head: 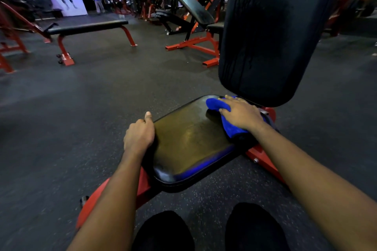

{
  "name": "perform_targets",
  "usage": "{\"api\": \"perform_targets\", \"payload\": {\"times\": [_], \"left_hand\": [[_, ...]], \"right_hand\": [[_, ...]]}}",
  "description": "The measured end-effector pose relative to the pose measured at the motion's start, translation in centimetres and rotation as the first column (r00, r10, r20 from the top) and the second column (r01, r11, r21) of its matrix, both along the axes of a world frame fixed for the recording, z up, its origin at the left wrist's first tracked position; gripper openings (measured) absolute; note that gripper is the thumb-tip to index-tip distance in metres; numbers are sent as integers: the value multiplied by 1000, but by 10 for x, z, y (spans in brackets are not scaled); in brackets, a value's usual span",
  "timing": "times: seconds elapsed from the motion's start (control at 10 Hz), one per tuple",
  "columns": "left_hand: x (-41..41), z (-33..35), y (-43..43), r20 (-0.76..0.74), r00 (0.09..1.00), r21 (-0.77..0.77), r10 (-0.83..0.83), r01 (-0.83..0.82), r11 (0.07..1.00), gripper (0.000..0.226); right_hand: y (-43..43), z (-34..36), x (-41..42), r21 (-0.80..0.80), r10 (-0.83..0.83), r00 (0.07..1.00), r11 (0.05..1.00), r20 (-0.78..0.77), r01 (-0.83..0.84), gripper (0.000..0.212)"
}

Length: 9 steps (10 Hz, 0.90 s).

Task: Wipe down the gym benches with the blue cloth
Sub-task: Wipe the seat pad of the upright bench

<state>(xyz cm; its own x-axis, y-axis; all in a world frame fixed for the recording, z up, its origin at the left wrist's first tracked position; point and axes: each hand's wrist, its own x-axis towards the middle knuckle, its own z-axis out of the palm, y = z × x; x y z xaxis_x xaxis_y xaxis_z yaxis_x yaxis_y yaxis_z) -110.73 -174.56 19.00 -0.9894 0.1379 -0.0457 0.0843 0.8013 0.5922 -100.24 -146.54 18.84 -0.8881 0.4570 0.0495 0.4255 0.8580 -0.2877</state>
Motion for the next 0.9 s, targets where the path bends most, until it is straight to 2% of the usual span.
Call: {"api": "perform_targets", "payload": {"times": [0.1,0.2,0.3,0.4,0.5,0.6,0.7,0.8,0.9], "left_hand": [[-2,-1,0,-4,1000,17,-5,6,1000,69],[-1,-1,-2,-3,1000,15,-14,14,1000,69],[1,1,-2,-2,1000,14,-21,21,1000,69],[0,1,-2,2,1000,17,-18,18,1000,71],[0,2,-2,8,1000,14,-16,16,1000,71],[2,3,-2,4,1000,16,-24,24,1000,70],[2,4,-3,5,999,16,-32,32,999,70],[0,4,-2,6,1000,18,-26,26,999,70],[-2,3,-1,12,1000,17,-22,22,1000,70]], "right_hand": [[-20,-11,34,68,-99,988,992,-118,108,51],[-13,-14,44,52,-38,994,998,-104,44,53],[-14,-7,36,-7,-115,989,993,-91,115,54],[-63,-10,41,91,-159,976,981,-146,173,51],[-85,-17,63,137,41,985,990,-168,-17,50],[-49,-8,52,74,-13,989,997,-147,24,48],[-46,2,18,47,-168,984,984,-58,171,50],[-73,-4,21,100,19,999,995,-29,-16,53],[-74,-6,49,73,142,987,988,-80,-136,52]]}}
